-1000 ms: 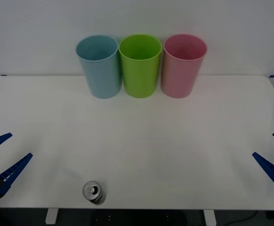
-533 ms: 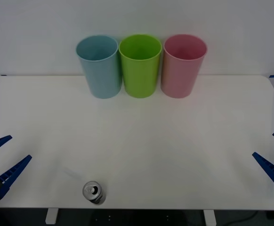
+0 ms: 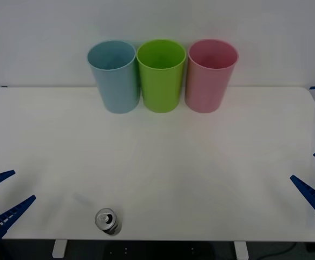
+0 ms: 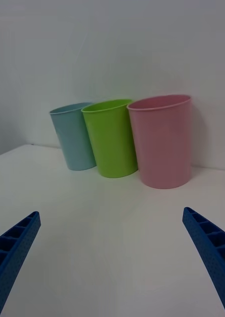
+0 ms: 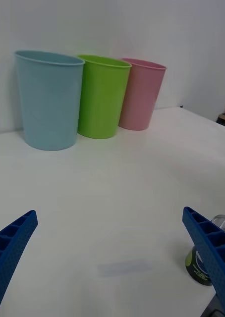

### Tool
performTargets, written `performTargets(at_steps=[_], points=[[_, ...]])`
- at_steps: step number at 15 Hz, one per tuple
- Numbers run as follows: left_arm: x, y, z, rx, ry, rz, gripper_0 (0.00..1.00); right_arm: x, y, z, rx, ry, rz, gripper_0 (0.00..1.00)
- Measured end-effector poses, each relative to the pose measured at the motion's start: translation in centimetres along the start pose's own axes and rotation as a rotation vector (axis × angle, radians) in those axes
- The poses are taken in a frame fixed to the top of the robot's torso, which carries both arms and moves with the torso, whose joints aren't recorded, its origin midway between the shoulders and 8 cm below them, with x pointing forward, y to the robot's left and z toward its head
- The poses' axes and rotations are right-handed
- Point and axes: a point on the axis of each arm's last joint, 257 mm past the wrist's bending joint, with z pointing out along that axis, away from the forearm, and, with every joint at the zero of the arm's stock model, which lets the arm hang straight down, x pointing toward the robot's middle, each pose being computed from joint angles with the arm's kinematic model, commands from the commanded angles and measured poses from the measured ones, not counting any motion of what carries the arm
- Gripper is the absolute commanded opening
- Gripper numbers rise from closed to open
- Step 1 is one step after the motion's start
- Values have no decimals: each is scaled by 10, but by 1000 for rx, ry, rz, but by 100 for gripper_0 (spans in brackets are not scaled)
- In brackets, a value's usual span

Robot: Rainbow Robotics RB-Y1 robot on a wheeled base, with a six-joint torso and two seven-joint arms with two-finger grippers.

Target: Grasp the object on the table and drop it into the matching bin: aluminum can to the light blue bin, PET bottle to the pink bin.

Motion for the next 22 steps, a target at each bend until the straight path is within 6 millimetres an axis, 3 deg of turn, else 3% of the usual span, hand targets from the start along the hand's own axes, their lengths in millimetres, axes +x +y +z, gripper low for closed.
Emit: performTargets(at_steps=[3,6,16,22], points=[[23,5,-2,48,57,37,100,0,0,0,0,0,0,100],[44,-2,-4,126,101,66,100,0,0,0,0,0,0,100],[93,-56,18,318,156,224,100,0,0,0,0,0,0,100],[115,-85,39,371,133,192,100,0,0,0,0,0,0,100]])
